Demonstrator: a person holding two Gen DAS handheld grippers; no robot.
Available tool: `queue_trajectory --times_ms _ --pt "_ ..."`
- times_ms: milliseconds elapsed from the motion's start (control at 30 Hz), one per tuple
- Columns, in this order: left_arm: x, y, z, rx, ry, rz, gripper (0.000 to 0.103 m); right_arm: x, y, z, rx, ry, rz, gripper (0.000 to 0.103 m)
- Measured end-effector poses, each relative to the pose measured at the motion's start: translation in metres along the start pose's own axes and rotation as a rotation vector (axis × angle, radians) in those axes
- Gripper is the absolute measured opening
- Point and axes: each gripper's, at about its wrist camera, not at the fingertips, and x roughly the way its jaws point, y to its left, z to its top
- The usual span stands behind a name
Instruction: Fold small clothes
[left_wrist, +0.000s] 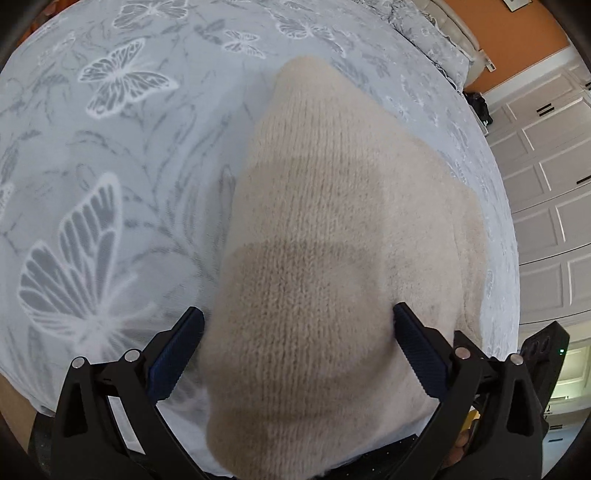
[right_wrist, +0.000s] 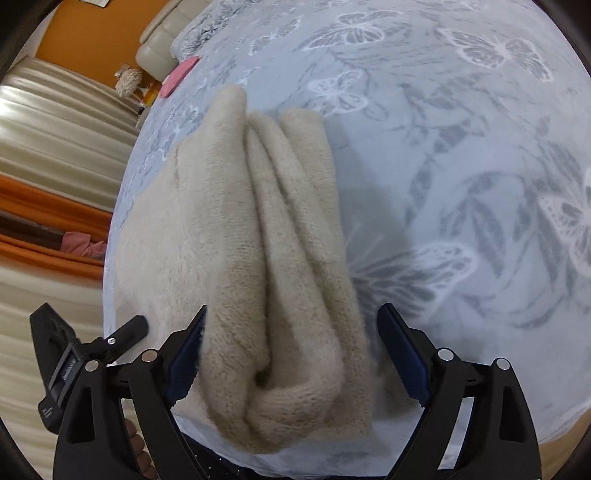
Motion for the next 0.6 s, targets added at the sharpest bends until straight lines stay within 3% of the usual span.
queue_trajectory --times_ms 133,233,267,300,333,367,433,500,600 --pt "0.009 -0.004 0.0 0.0 0.012 -0.003 0.098 0.008 0.003 0.004 -0.019 0.003 0.003 0.097" --pt "0.012 -0.007 -0.002 0.0 0.003 -0.002 0.098 0.012 0.008 0.005 -0.048 -0.01 -0.003 0.095" --pt "0.012 -0.007 -0.003 -0.001 0.0 -0.001 0.098 0.012 0.008 0.005 -0.054 -0.012 0.012 0.091" --pt "0.013 -0.009 -0.004 -0.004 -0.005 -0.003 0.098 0.012 0.009 0.004 -0.053 -0.012 0.044 0.074" --pt "0.012 -0.009 -0.004 -0.008 -0.006 -0.006 0.098 0.013 0.007 0.004 -0.044 -0.006 0.084 0.063" --pt "0.012 -0.01 -0.004 -0.01 -0.004 -0.014 0.098 0.011 0.007 0.003 -0.038 -0.012 0.088 0.059" --pt "0.008 -0.013 -0.005 0.001 0.005 -0.032 0.091 0.005 0.005 0.001 -0.025 -0.036 0.123 0.043" --pt "0.002 -0.02 -0.005 0.024 0.002 -0.027 0.073 -0.005 0.007 -0.002 -0.027 -0.063 0.133 0.039" --pt "-0.016 -0.023 -0.004 0.028 0.003 -0.065 0.058 -0.023 0.009 -0.011 -0.023 -0.1 0.162 0.037"
